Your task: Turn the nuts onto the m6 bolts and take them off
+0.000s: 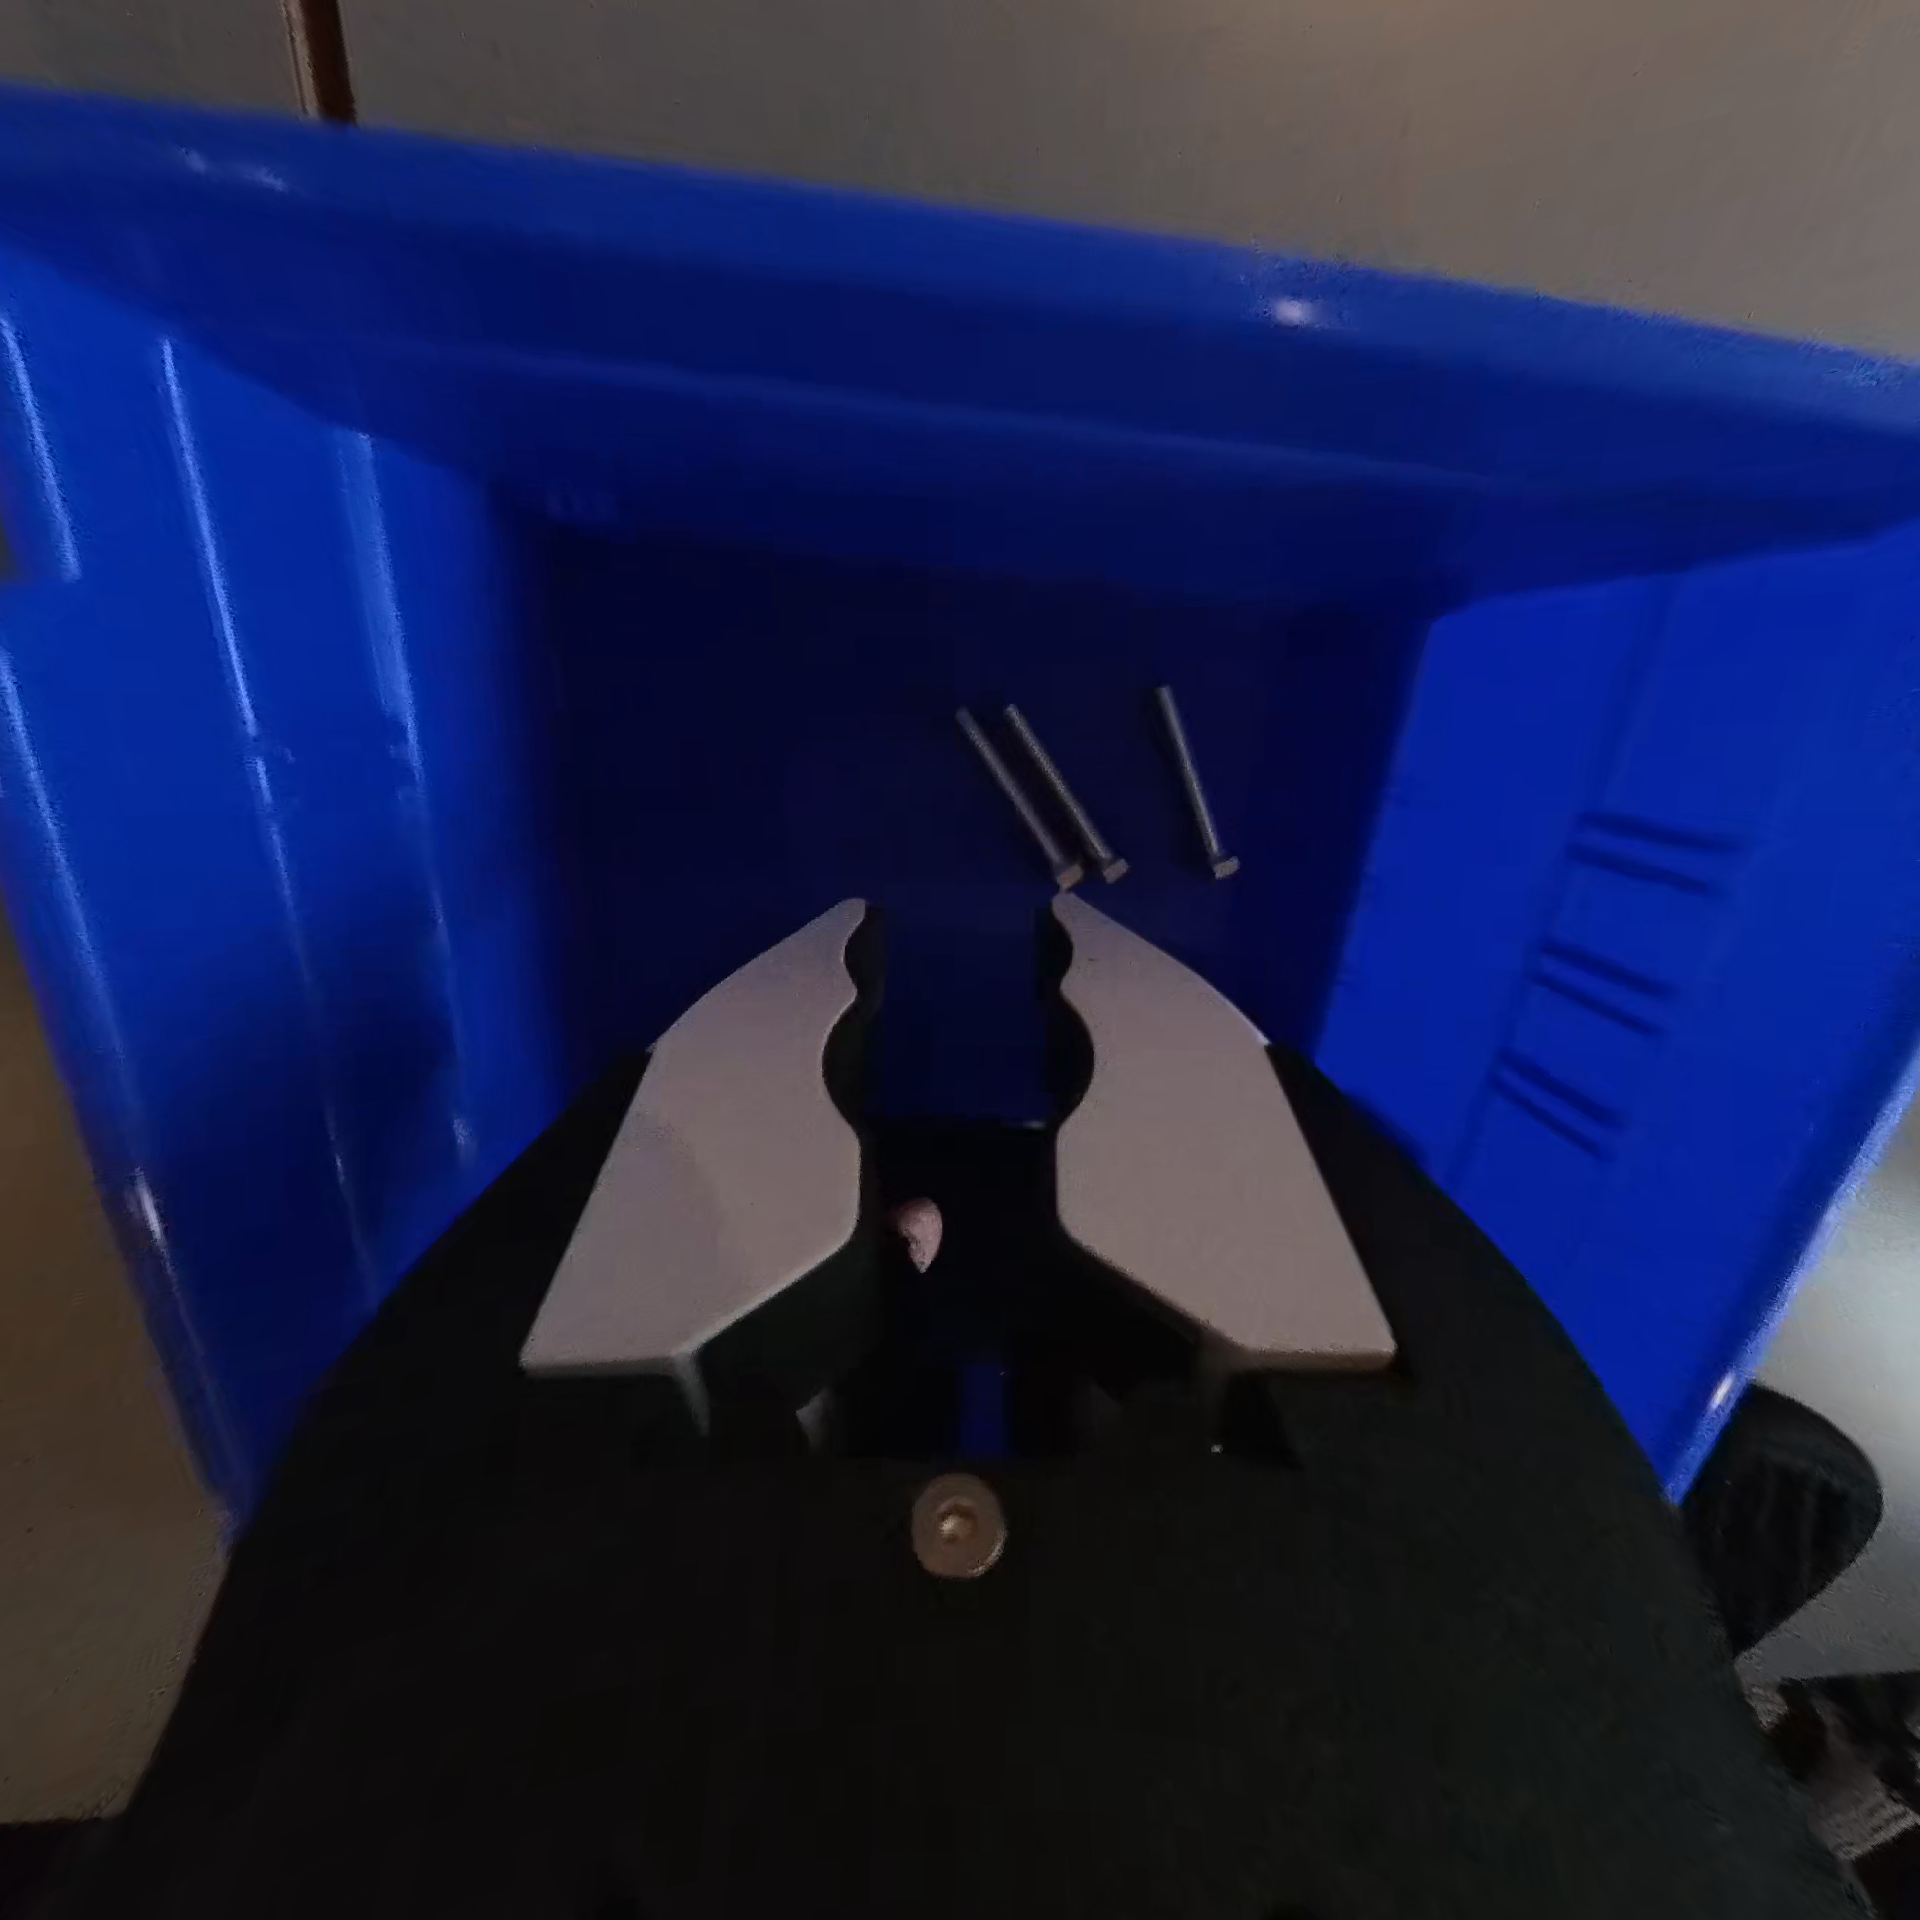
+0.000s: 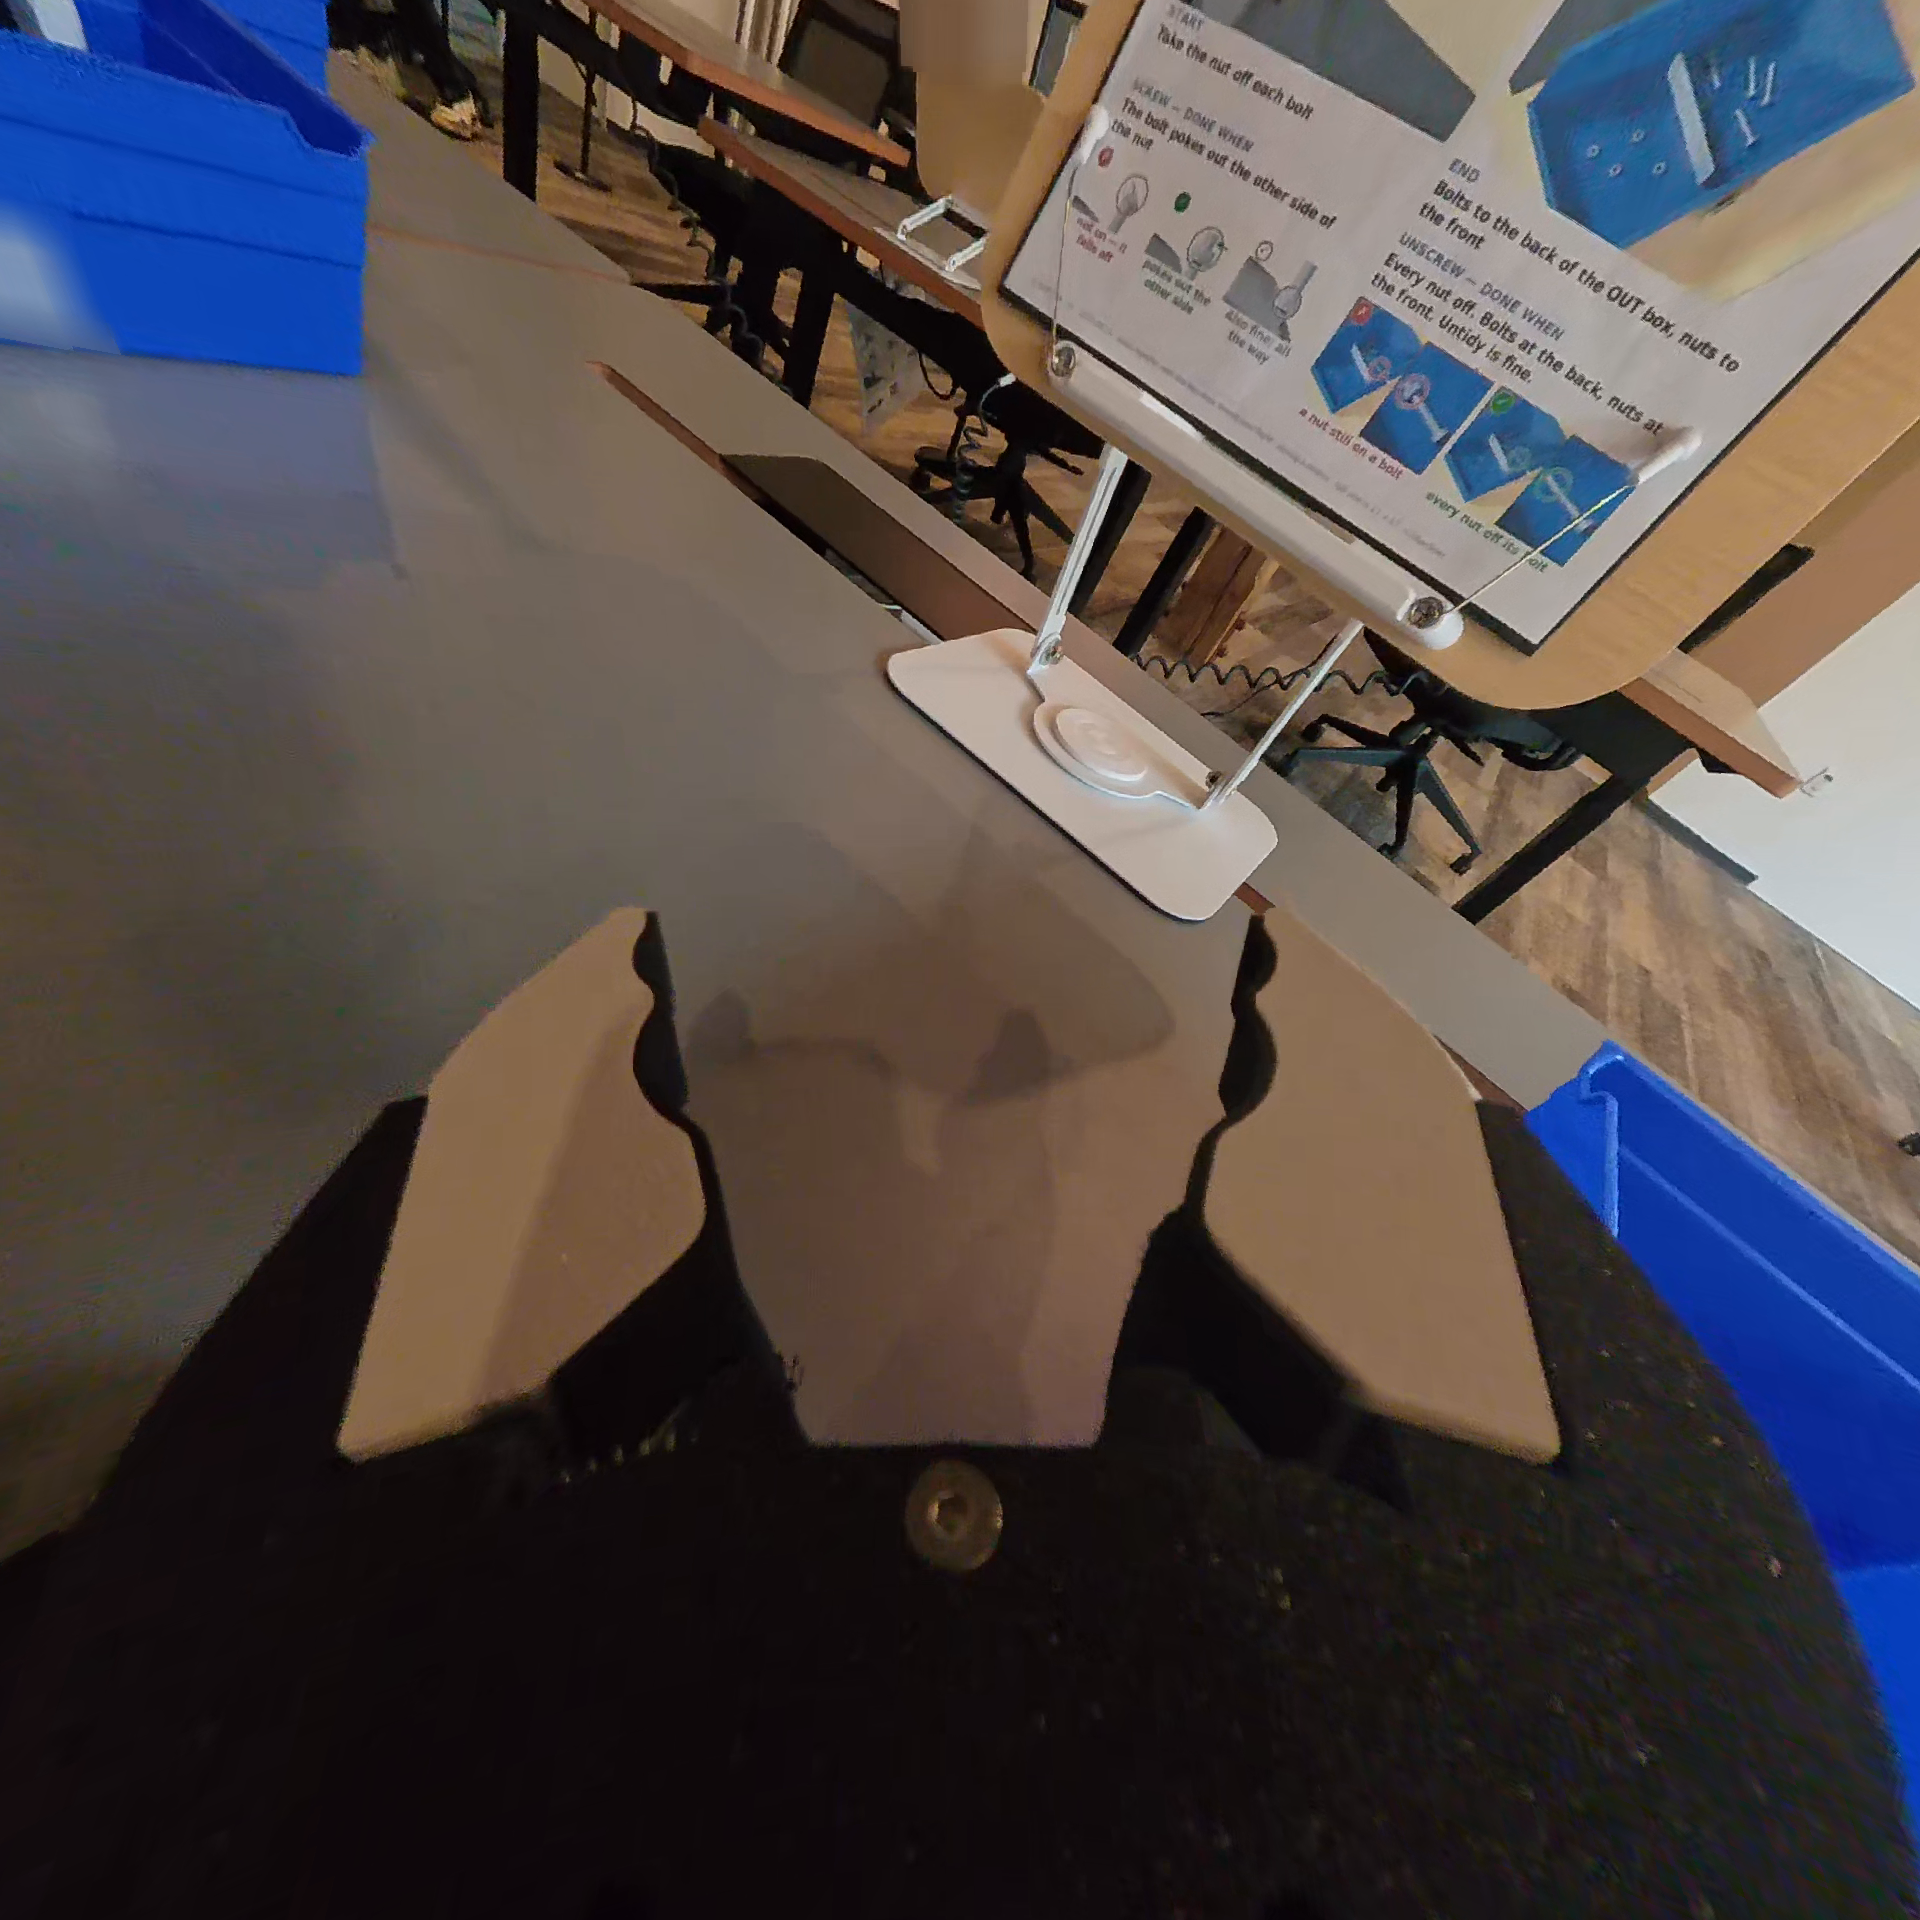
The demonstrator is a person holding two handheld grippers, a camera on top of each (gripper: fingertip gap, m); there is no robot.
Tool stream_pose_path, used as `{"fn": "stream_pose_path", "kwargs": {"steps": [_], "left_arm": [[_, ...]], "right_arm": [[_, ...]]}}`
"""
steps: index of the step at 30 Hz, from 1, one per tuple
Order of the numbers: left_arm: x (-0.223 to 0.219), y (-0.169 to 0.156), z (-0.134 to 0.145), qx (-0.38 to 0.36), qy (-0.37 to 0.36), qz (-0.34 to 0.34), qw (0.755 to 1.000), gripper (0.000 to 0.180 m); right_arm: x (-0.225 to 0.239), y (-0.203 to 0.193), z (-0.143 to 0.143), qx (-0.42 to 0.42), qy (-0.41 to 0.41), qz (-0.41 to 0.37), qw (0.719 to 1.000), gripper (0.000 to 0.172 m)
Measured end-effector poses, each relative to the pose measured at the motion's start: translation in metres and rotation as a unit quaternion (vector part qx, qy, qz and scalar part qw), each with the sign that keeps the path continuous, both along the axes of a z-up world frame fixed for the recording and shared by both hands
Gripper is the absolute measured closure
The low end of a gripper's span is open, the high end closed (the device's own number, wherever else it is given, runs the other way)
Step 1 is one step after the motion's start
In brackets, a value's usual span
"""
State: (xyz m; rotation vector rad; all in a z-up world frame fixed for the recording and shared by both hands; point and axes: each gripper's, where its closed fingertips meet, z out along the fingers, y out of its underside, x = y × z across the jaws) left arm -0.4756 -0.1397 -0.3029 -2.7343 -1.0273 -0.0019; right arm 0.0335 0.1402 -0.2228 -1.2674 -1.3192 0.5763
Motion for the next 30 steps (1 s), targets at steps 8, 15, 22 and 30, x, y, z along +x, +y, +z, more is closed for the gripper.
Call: {"fn": "stream_pose_path", "kwargs": {"steps": [8,15,22,30], "left_arm": [[0.002,0.013,-0.023,-0.016,-0.033,0.020,0.999,0.152],[0.003,0.013,-0.035,-0.019,-0.037,0.027,0.999,0.154],[0.001,0.014,-0.040,-0.021,-0.035,0.025,0.999,0.157],[0.001,0.011,-0.042,-0.057,-0.007,-0.003,0.998,0.175]], "right_arm": [[0.004,0.005,0.000,0.001,0.000,-0.009,1.000,0.071],[0.003,0.003,0.002,0.014,-0.002,-0.006,1.000,0.072],[0.005,0.008,0.000,0.008,-0.003,-0.012,1.000,0.072],[0.004,0.005,0.000,0.019,-0.010,-0.009,1.000,0.073]]}}
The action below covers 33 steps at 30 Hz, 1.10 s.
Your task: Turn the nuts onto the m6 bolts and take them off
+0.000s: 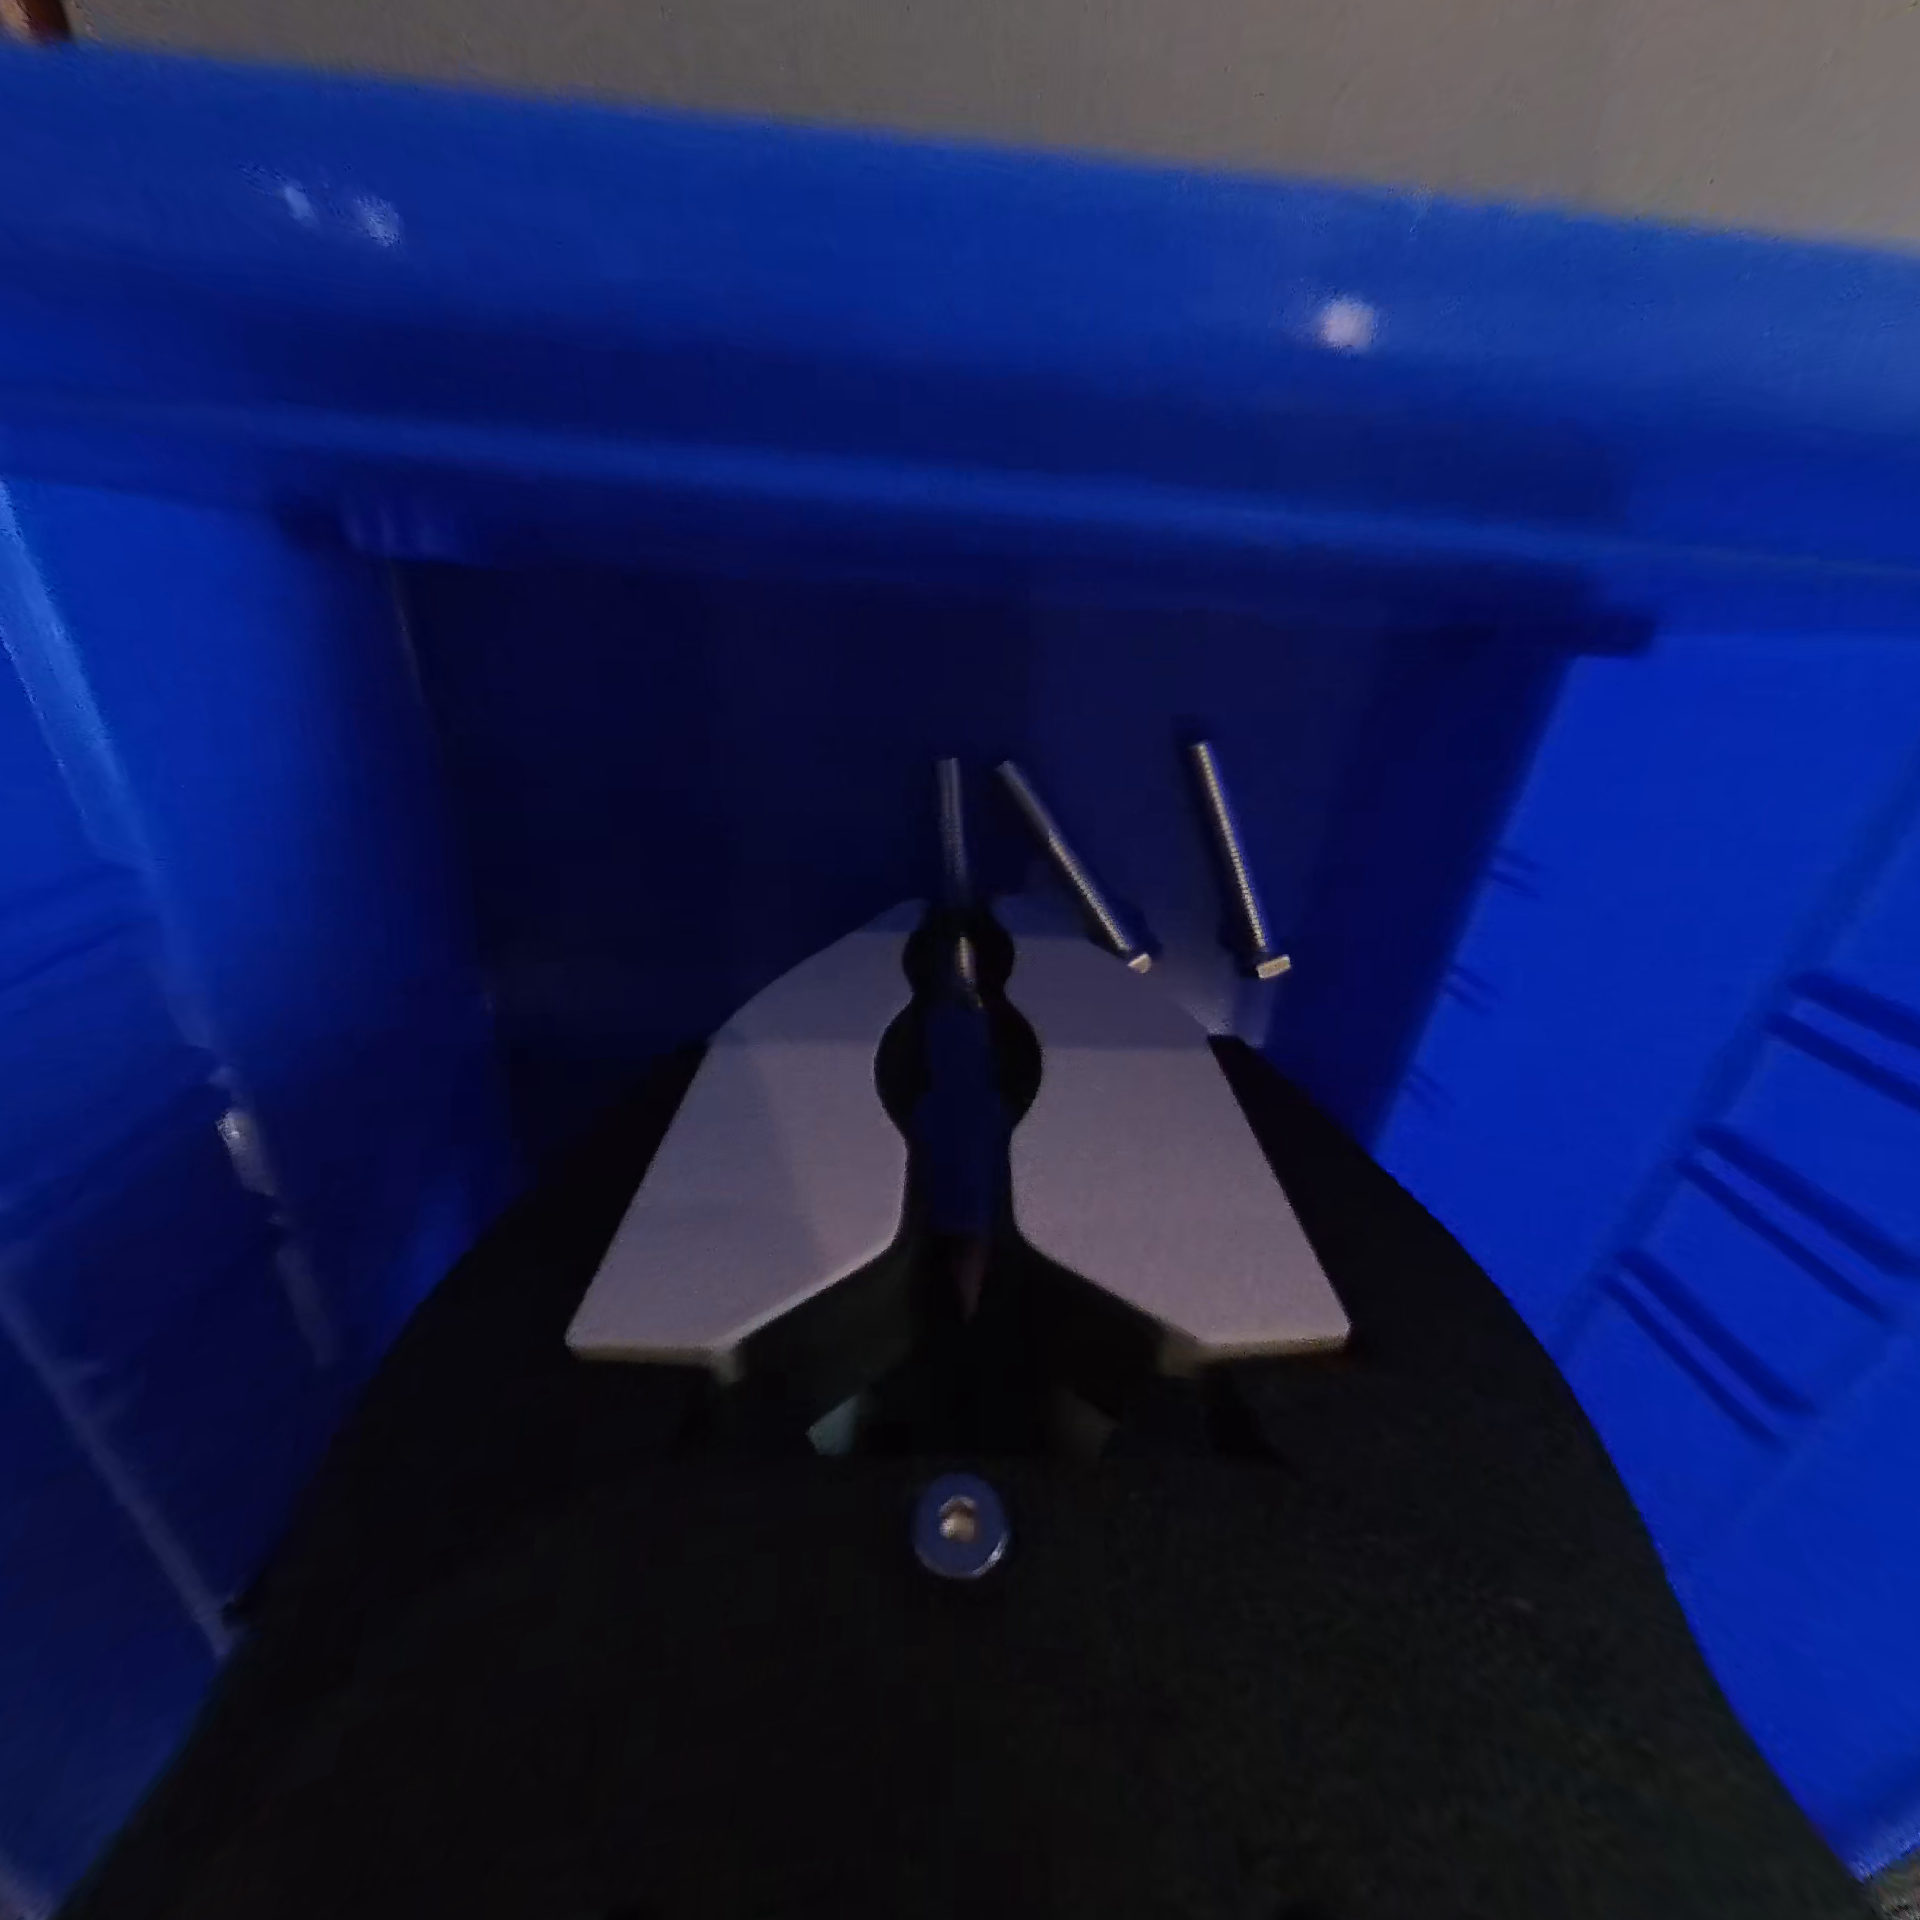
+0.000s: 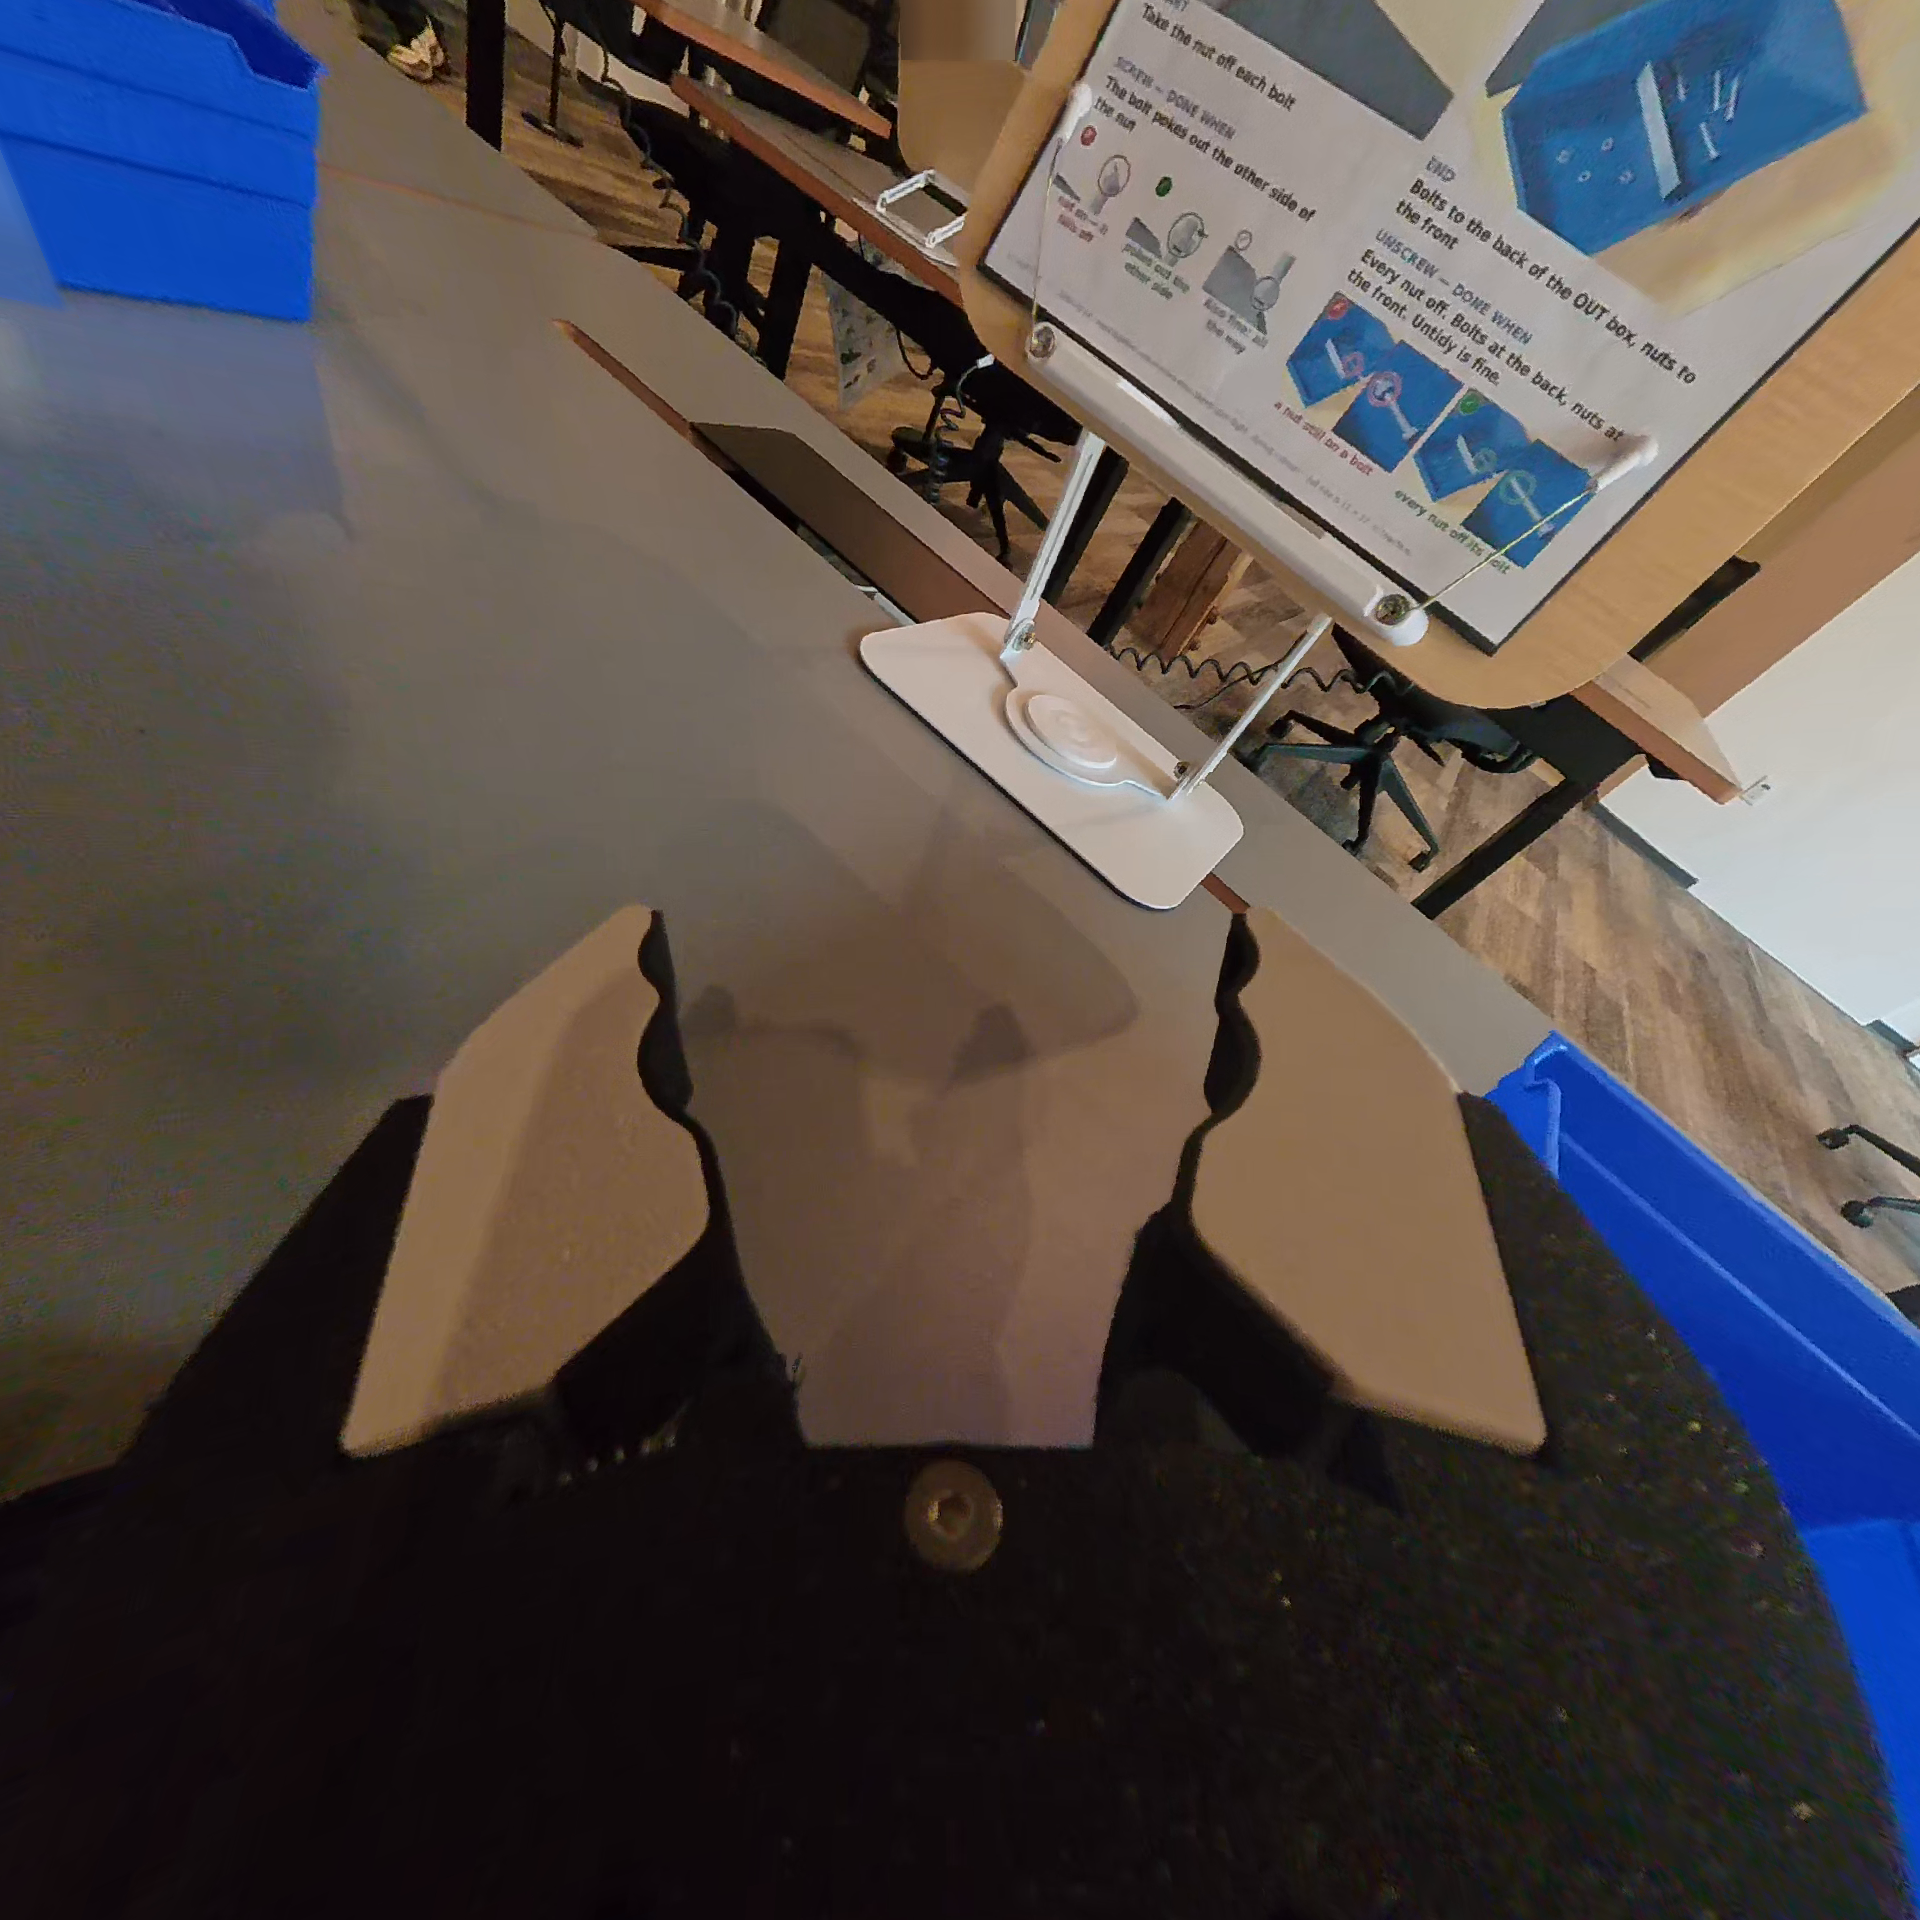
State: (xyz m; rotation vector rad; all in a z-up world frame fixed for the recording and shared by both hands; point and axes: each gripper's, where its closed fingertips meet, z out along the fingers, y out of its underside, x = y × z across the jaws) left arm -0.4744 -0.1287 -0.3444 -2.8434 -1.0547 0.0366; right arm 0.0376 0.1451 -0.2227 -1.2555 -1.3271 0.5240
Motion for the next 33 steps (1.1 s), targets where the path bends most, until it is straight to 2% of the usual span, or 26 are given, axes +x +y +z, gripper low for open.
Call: {"fn": "stream_pose_path", "kwargs": {"steps": [6,11,16,20,23,27,33], "left_arm": [[-0.008,0.003,0.013,0.024,0.032,-0.012,0.999,0.175],[-0.015,0.019,0.062,0.121,0.091,-0.032,0.988,0.175],[0.006,0.036,0.113,0.226,0.132,-0.073,0.962,0.175],[0.047,0.052,0.141,0.293,0.129,-0.127,0.939,0.175],[0.083,0.061,0.149,0.305,0.126,-0.178,0.927,0.175],[0.141,0.075,0.149,0.298,0.129,-0.259,0.910,0.175],[0.248,0.103,0.130,0.282,0.111,-0.381,0.873,0.175]], "right_arm": [[-0.002,0.001,-0.006,-0.001,-0.010,0.002,1.000,0.074],[-0.003,0.001,-0.008,-0.007,-0.011,0.004,1.000,0.075],[-0.004,-0.003,-0.007,-0.003,-0.011,0.011,1.000,0.076],[-0.006,-0.006,-0.007,0.003,-0.015,0.016,1.000,0.077],[-0.006,-0.006,-0.008,0.002,-0.019,0.015,1.000,0.077],[-0.004,-0.003,-0.009,-0.003,-0.022,0.011,1.000,0.077],[0.000,0.001,-0.011,-0.009,-0.033,0.000,0.999,0.076]]}}
